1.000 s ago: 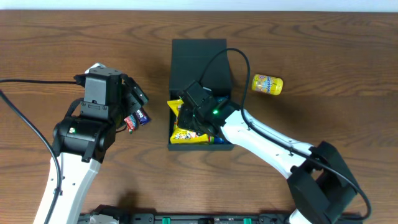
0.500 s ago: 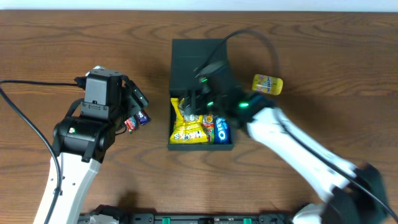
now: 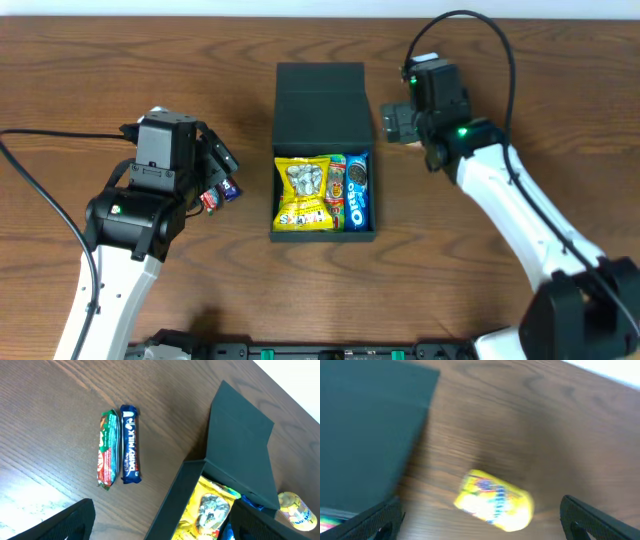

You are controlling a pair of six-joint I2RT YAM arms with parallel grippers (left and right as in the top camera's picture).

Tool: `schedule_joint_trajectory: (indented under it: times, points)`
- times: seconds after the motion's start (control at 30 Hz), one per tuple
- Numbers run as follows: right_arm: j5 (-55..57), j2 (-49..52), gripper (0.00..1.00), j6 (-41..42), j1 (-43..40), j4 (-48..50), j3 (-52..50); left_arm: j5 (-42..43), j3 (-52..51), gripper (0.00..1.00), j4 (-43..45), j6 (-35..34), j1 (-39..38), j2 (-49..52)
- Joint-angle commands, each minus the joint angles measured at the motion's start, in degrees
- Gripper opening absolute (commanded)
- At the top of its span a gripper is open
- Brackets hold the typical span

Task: Pack container
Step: 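Reach right gripper to the yellow Mentos bottle and grasp it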

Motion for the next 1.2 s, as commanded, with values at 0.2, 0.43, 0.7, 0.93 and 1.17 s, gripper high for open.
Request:
schedule_joint_trajectory:
  times: [0.2,0.43,0.7,0.93,1.17]
  points:
    - [-17.90,6.14,0.99,-31.10,-10.47,-0.28,0.04,-0.35,-0.57,0.88,-0.81,0.26,0.17,0.39]
    - [-26.16,7.96,0.99,-38.12,-15.34,-2.80,0.04,-0.35,-0.57,0.88,-0.74,0.22,0.17,0.39]
    - [-26.12,13.33,0.99,-42.58,-15.56,-2.23,0.04,-0.35,-0.57,0.88,-0.26,0.20,0.17,0.39]
    - [-25.68,17.97,0.99,-42.97,-15.67,0.39,0.04,-0.35,-0.57,0.88,-0.15,0.20,0.20,0.39]
    - [-25.70,19.80,0.72,-41.75,-15.67,1.16,0.04,-0.35,-0.57,0.88,-0.15,0.20,0.17,0.39]
